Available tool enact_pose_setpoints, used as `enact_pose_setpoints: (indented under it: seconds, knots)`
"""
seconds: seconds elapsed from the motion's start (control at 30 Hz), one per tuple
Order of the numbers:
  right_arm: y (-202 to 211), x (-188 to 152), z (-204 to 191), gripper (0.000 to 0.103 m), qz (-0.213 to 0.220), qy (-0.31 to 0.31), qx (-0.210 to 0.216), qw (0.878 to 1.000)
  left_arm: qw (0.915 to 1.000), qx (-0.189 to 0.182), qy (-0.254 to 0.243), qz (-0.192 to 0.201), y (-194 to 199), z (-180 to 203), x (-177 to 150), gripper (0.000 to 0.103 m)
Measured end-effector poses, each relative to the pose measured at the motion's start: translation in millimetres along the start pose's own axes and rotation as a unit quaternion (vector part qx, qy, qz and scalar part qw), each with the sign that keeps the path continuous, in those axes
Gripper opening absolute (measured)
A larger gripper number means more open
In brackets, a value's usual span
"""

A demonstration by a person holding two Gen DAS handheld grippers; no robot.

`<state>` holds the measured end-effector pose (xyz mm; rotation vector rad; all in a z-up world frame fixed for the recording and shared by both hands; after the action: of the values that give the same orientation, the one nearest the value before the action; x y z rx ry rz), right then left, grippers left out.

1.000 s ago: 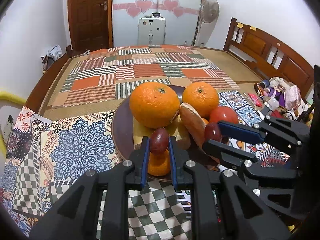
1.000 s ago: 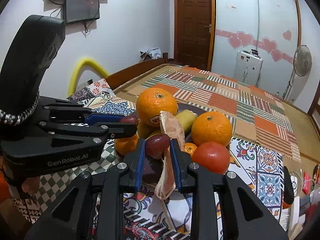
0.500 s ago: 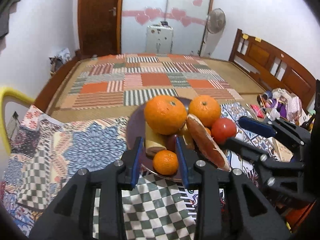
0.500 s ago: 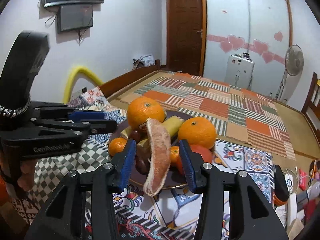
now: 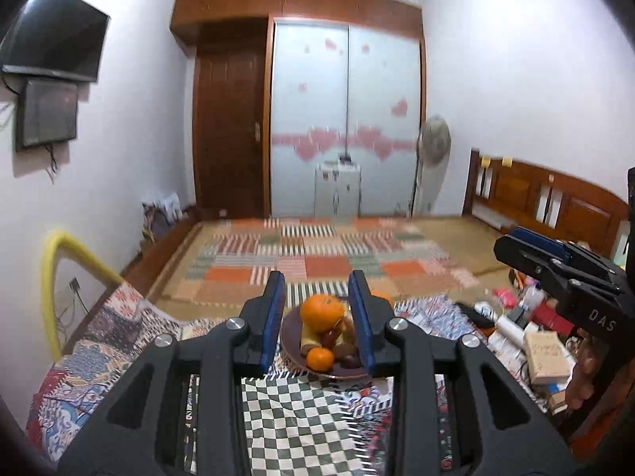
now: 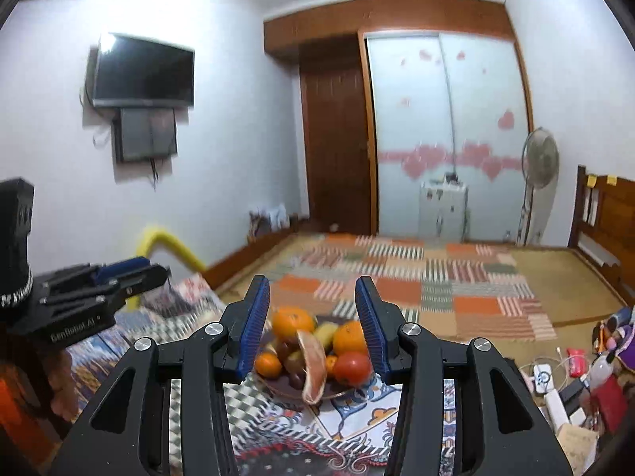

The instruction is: Organize fruits

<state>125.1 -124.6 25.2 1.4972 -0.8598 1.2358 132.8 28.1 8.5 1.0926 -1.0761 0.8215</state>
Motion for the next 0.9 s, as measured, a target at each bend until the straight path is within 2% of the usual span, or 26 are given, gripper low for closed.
enact_pose_setpoints:
  seconds: [0.1, 0.17, 0.23, 0.4, 0.47, 0.57, 0.67, 0.9]
  knots:
    - [30, 13, 0, 0.050, 0.031, -0.011, -0.001, 0.999, 0.9993, 0.009, -0.013, 0.035, 30, 14, 10, 0.045]
    - [51, 20, -1, 0.056, 0.054, -0.018, -0.003, 0.998, 0.9974, 0.022, -0.023, 0.065, 52, 24, 14, 0.057]
    - [60, 22, -3, 0.065, 0.065, -0.021, -0.004, 0.998, 0.9956, 0.029, -0.031, 0.083, 70, 32, 15, 0.062]
    - [69, 18, -9, 0.086, 0.079, -0.014, -0.024, 0.996, 0.9950, 0.023, -0.026, 0.093, 92, 45, 11, 0.079]
    - [70, 15, -10, 0.093, 0.080, -0.012, -0.032, 0.996, 0.9950, 0.022, -0.024, 0.095, 97, 47, 7, 0.092]
    - [72, 11, -10, 0.103, 0.082, -0.011, -0.046, 0.995, 0.9949, 0.027, -0.026, 0.093, 101, 49, 1, 0.094]
    - [70, 9, -10, 0.103, 0.084, -0.006, -0.062, 0.995, 0.9951, 0.032, -0.030, 0.089, 103, 51, -5, 0.096]
    - [83, 3, -6, 0.103, 0.083, -0.007, -0.061, 0.995, 0.9952, 0.033, -0.026, 0.088, 105, 50, -12, 0.101]
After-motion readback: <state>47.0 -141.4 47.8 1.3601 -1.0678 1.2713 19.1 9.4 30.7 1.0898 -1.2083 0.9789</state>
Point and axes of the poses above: each gripper's, at about its wrist camera, not at the fingertips, and y roughly against the way its jaws point, z to its right, x to its top, the point moved 8 cm from there along -y, roughly the way its jaws point, and after that the axes turned 13 degrees about -x, right-handed, at the moved point
